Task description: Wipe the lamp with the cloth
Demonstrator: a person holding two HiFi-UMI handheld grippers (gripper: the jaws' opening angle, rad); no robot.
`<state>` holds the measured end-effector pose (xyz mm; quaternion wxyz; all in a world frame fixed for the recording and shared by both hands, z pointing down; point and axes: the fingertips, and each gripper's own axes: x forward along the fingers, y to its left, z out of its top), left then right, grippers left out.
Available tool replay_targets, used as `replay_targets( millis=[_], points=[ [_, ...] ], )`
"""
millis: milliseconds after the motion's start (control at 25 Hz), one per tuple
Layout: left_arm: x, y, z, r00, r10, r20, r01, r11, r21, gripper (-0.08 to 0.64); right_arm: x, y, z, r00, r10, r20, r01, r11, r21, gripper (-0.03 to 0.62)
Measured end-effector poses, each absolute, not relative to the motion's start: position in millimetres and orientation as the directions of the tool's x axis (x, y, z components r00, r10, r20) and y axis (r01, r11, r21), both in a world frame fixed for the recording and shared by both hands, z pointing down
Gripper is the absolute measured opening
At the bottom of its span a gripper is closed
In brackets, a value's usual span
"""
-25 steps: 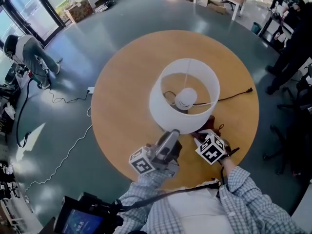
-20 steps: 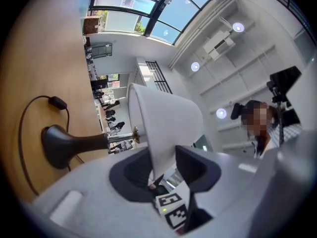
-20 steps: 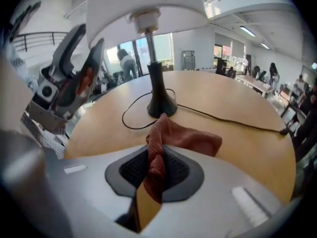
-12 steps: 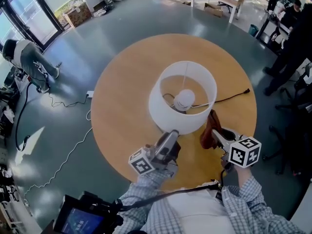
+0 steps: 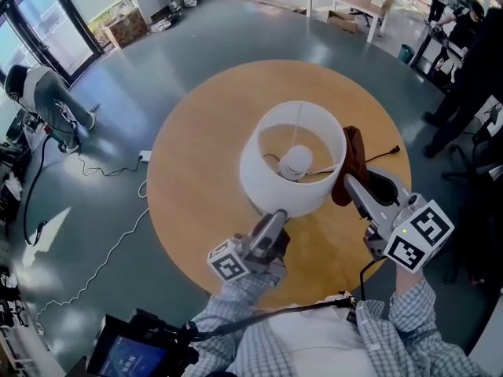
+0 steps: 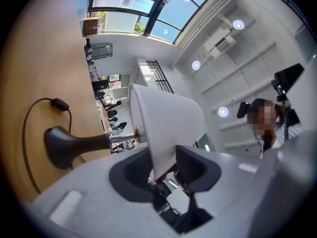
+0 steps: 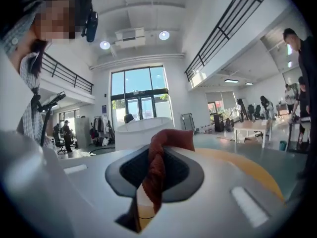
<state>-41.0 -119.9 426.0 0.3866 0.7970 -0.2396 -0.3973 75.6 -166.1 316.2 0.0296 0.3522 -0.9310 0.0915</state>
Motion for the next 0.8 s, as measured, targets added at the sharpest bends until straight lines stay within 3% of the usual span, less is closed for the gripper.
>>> replay_targets(
  millis=[560,800],
  points=[
    [-38,-119,426,0.575,-0.690,-0.439,-0.076,-0.580,0.811,0.146,87,-188,397,-0.736,-0.620,0.271,-0.676,0.687,-0.266,0.057],
    [-39,-121,426,0.579,-0.690,-0.435,-0.083,-0.580,0.810,0.144,88,-207,383,-0.747,-0.601,0.286,-0.659,0.726,-0.197,0.057]
  ],
)
